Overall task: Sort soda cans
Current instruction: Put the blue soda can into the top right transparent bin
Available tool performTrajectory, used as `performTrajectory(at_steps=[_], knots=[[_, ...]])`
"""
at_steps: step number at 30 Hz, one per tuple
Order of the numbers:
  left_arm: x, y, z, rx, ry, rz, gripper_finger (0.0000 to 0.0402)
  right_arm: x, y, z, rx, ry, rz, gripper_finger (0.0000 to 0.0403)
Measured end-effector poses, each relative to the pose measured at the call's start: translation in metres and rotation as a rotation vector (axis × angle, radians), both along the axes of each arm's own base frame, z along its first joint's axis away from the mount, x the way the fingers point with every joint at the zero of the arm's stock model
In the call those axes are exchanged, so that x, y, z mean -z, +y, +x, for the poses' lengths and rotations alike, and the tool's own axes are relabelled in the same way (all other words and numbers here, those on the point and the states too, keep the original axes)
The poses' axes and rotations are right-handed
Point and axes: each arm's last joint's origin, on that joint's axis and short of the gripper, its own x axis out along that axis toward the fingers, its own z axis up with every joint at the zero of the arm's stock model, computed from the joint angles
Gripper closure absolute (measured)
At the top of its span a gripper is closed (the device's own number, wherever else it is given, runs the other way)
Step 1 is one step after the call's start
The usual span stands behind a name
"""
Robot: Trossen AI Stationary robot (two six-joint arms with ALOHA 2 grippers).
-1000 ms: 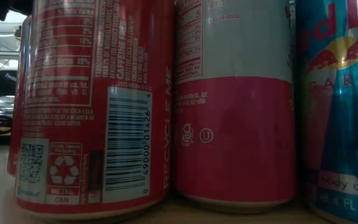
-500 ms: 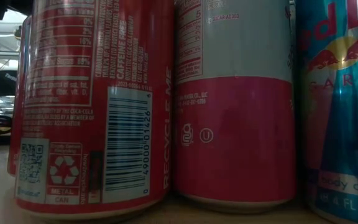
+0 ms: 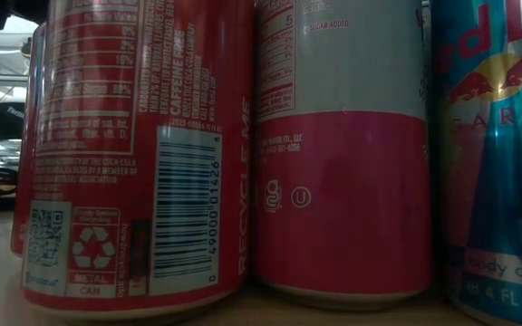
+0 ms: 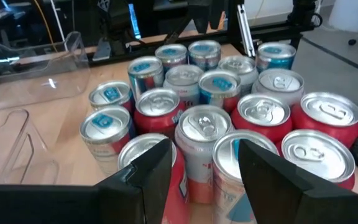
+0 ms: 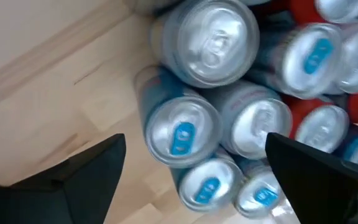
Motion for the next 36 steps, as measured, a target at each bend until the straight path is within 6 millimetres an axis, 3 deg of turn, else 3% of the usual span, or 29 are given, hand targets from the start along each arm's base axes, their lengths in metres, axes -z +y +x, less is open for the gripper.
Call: performTrajectory(at_steps=[17, 25, 36], knots=[[0.000, 0.000, 0.000, -0.001, -0.001, -0.003, 0.0227, 0.027, 0.000, 0.013, -0.056, 0.099, -0.062, 0.0017], [0.000, 0.000, 0.000, 0.000, -0.003, -0.002, 0.0227, 0.028, -0.010, 0.016, -0.046, 0.129, -0.091, 0.0017], [0.000, 0.000, 0.000, -0.001, -0.001, -0.003, 0.0227, 0.028, -0.009, 0.015, -0.037, 0.152, -0.061, 0.0017]])
